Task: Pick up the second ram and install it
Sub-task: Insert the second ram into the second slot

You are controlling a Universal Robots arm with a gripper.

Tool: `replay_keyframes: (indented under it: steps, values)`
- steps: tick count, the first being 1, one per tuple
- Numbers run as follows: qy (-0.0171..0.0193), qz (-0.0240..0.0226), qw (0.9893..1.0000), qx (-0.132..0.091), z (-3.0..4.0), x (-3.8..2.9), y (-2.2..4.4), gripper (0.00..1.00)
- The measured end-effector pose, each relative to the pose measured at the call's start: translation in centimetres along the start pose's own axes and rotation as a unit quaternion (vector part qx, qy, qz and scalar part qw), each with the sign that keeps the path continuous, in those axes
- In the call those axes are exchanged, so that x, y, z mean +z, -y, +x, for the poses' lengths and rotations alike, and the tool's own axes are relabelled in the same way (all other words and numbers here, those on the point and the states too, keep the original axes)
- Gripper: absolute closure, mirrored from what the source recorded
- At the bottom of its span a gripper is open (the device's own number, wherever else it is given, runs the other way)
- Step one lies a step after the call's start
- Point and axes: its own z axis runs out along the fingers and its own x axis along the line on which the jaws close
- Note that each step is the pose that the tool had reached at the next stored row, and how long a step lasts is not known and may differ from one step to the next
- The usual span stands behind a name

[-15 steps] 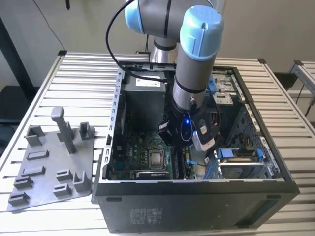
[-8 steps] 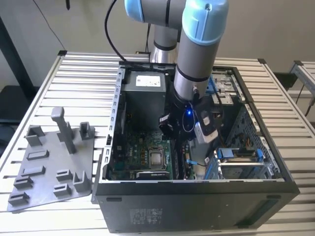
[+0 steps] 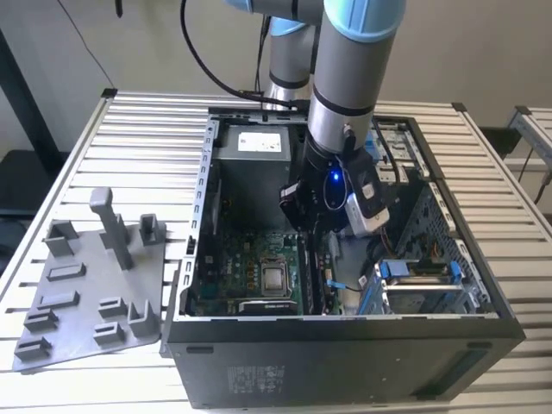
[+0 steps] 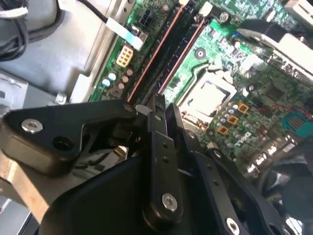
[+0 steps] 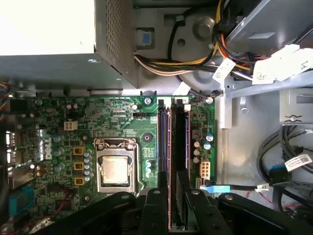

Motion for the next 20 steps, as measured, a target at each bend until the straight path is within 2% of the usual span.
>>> replay_keyframes:
  steps: [16, 18, 20]
  values:
    - [0.0, -0.0001, 1.0, 0.0, 0.0, -0.06, -0.05, 0.78]
    - [0.0, -0.0001, 1.0, 0.0, 0.01, -0.06, -0.05, 0.8]
    - [0.0, -0.0002, 1.0, 0.0, 0.01, -0.06, -0.05, 0.89]
